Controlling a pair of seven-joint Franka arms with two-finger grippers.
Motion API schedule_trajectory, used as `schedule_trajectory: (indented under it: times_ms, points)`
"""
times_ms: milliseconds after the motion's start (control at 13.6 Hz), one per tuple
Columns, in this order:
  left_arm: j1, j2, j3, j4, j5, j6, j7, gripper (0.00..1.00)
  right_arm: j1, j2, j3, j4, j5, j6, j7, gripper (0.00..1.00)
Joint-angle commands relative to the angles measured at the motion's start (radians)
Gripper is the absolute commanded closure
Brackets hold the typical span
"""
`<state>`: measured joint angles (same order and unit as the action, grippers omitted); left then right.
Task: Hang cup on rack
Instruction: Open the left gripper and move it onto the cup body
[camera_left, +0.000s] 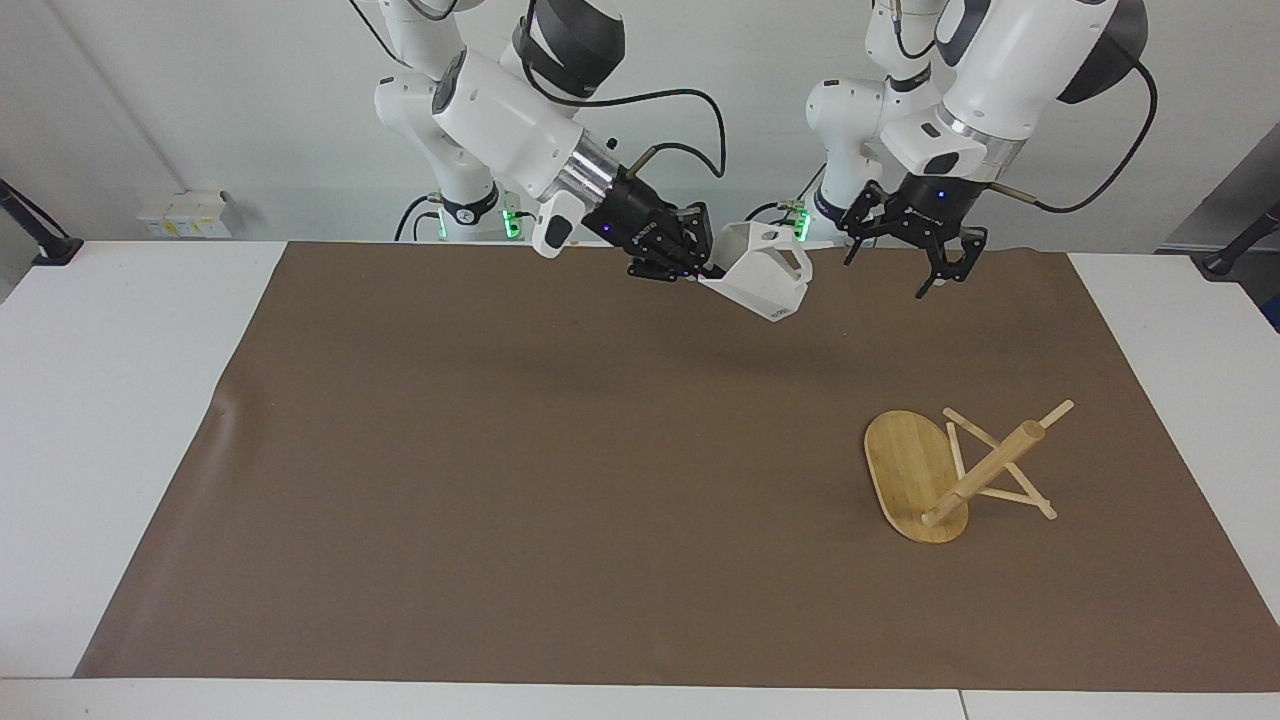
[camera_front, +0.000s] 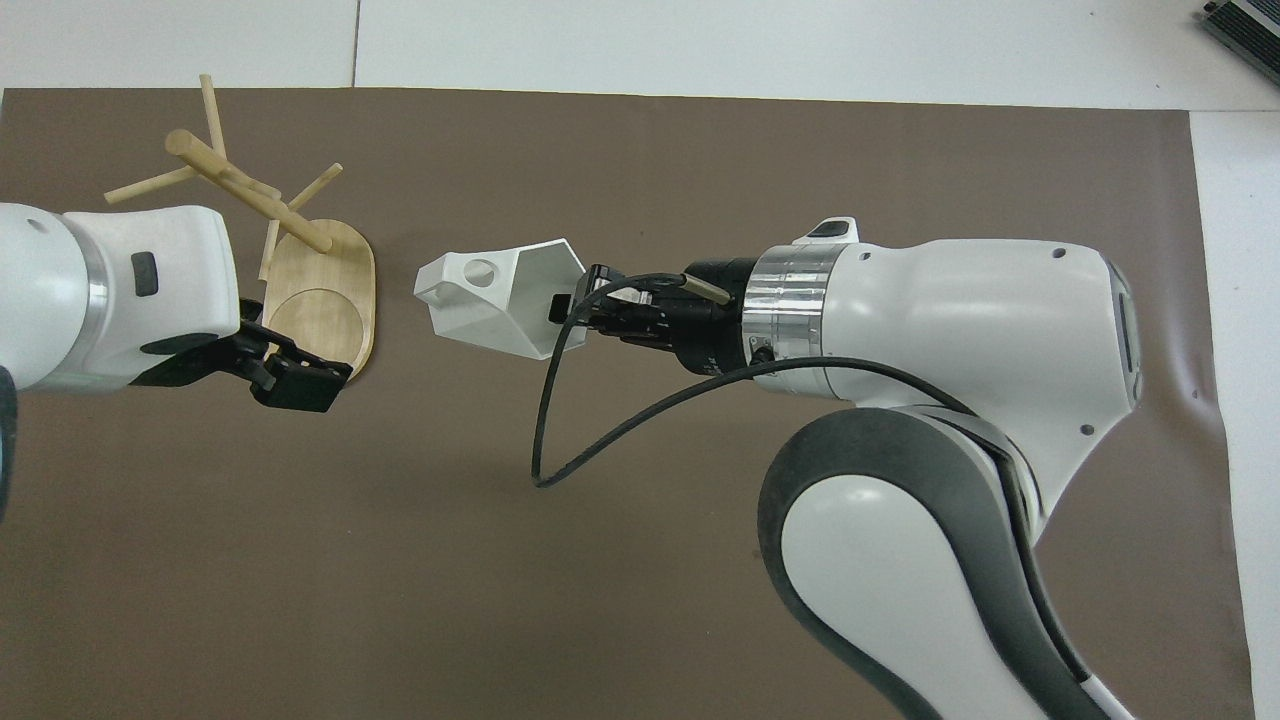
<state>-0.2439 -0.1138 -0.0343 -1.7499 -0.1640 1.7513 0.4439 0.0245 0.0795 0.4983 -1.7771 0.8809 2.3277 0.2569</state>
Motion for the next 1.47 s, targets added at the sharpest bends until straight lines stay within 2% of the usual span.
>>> schedule_trajectory:
  times_ms: [0,442,737,1180,1401]
  points:
    - [-0.011,-0.035,0.01,-0.042,-0.04,0.025,0.184,0.0,-0.008,-0.015,0.009,-0.024,0.027,0.021,0.008,1.0]
    - [-0.011,-0.035,0.008,-0.054,-0.175,0.091,0.47,0.0,-0.008,-0.014,0.009,-0.024,0.027,0.025,0.01,1.0]
    - [-0.011,-0.075,0.01,-0.147,-0.36,0.221,0.565,0.0,-0.009,-0.015,0.009,-0.024,0.026,0.024,0.01,1.0]
    - [-0.02,-0.086,0.008,-0.181,-0.459,0.277,0.671,0.0,-0.008,-0.015,0.009,-0.031,0.026,0.025,0.008,1.0]
    - [-0.02,-0.084,0.01,-0.229,-0.527,0.301,0.849,0.0,-0.009,-0.015,0.009,-0.031,0.026,0.025,0.008,1.0]
